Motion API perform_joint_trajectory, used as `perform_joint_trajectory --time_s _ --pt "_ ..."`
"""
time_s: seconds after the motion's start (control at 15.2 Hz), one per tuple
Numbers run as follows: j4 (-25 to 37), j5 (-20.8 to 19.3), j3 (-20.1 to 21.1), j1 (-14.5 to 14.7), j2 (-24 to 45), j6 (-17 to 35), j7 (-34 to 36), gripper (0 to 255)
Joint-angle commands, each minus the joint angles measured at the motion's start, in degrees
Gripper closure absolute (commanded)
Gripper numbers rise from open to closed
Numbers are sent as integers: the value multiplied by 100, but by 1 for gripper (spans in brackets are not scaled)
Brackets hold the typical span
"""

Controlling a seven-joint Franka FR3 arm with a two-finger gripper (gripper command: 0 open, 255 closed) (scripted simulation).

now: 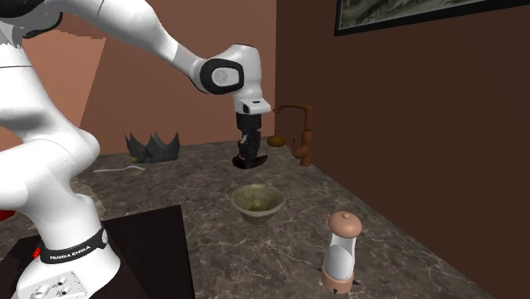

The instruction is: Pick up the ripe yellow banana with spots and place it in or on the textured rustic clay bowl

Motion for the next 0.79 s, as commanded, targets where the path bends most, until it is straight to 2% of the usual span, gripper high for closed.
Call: perform_joint_trajectory --time_s 0.0,0.2,0.73 --pt "-79 5 -183 -117 -78 12 -320 255" --pt "-221 2 -459 -288 -195 44 -768 255" --pt "-527 -127 -406 -311 174 705 -648 255"
